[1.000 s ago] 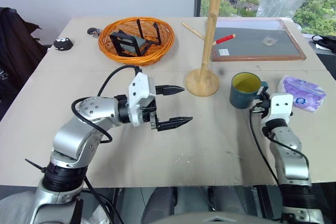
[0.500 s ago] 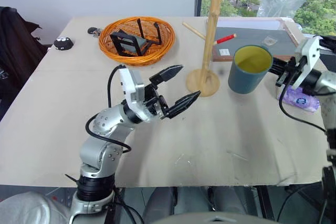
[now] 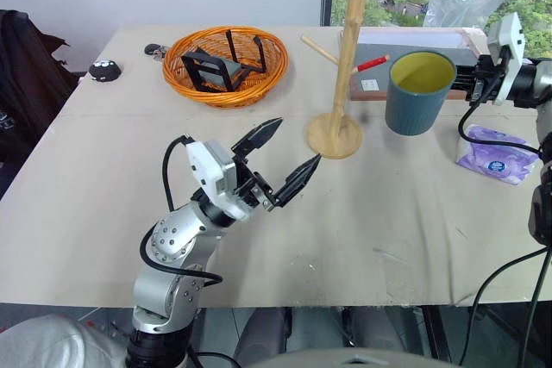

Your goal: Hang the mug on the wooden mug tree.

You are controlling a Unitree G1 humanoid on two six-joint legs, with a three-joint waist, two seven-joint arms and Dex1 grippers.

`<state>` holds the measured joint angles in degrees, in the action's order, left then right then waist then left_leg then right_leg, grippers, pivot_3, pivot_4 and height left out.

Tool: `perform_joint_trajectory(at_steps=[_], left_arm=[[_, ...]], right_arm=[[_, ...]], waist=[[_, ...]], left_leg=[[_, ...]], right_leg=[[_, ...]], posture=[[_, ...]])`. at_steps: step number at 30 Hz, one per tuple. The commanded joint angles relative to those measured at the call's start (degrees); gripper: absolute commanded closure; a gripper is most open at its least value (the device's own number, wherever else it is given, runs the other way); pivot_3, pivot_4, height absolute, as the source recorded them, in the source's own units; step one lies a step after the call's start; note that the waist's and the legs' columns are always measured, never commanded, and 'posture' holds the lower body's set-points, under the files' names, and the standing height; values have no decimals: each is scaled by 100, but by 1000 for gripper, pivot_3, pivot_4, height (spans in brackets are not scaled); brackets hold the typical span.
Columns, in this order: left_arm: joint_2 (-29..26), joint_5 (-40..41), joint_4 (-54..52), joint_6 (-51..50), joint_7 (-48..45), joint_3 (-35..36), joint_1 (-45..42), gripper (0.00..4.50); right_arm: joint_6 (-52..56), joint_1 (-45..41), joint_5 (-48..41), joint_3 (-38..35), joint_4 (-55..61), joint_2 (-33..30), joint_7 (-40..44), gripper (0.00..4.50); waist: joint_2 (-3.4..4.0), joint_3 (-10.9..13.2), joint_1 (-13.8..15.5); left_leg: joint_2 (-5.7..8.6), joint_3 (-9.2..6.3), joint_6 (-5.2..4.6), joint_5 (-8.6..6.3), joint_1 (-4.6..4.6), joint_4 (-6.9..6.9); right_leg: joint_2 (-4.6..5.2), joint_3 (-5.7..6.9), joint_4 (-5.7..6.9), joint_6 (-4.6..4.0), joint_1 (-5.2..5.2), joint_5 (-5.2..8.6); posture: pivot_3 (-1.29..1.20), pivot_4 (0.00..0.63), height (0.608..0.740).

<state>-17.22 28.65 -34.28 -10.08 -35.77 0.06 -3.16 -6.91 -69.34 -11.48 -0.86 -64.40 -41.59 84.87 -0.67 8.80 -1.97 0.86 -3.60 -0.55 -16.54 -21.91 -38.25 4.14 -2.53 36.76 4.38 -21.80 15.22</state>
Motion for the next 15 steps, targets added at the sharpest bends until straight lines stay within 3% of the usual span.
perform_joint_trajectory(at_steps=[1,15], left_arm=[[-31,21,-234,157,32,11,25,0],[-52,-34,-58,405,-58,-54,120,0]], right_arm=[[-141,-394,124,-15,-144,84,320,4455],[-229,-1069,597,-2,-439,508,192,4455]], waist=[[1,0,-3],[9,5,14]], left_leg=[[0,0,0,0,-1,0],[1,-5,2,0,-3,4]], right_leg=[[0,0,0,0,-1,0],[2,3,0,-1,-4,0]], posture=[[0,150,740],[0,150,740]])
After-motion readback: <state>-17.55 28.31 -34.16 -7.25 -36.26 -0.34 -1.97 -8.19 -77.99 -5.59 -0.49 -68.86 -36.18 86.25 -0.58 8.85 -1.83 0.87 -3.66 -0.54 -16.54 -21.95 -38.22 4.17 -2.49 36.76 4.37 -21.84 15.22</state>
